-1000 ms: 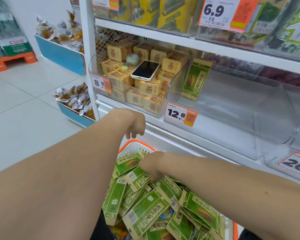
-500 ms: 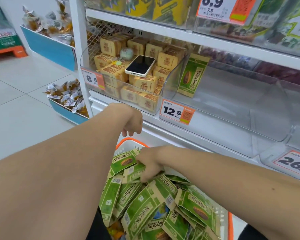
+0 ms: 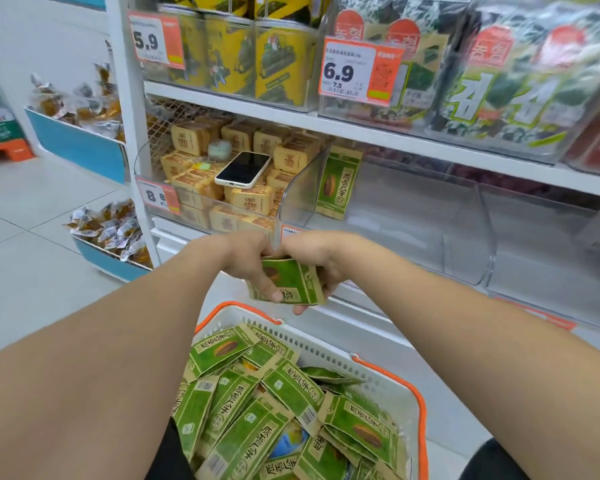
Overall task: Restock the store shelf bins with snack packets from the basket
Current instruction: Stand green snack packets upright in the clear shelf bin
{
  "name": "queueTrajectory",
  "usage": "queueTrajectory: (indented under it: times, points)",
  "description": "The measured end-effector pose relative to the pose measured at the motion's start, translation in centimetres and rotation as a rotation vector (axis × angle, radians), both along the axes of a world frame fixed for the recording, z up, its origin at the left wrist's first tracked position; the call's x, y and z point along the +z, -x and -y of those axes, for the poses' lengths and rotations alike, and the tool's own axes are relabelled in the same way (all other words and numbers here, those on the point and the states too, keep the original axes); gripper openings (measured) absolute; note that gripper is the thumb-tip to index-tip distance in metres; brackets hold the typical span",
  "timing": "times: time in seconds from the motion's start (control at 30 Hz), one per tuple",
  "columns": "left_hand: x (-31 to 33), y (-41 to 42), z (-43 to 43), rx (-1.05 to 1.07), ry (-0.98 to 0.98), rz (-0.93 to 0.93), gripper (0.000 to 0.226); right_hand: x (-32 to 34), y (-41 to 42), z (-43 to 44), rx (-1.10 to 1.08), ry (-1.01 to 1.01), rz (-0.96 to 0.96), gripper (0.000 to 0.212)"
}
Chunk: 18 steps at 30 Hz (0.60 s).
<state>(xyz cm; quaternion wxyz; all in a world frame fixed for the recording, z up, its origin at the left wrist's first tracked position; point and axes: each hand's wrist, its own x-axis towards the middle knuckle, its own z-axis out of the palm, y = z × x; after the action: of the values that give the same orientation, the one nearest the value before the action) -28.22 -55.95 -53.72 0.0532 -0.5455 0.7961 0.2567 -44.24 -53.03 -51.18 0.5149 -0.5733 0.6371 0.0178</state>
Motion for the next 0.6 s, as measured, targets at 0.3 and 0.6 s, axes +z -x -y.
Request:
queueTrajectory:
  times: [0.3, 0.6]
  points:
    - [2.0, 1.6, -1.1, 0.245, 0.012, -0.732, 0.03, 4.9, 6.1, 0.2, -0.496, 0.486, 0.444, 0.051]
    - [4.1, 7.6, 0.2, 0.493, 0.523, -0.761, 0.052, 2.1, 6.5, 3.6, -0.859, 0.607, 0.598, 0.027]
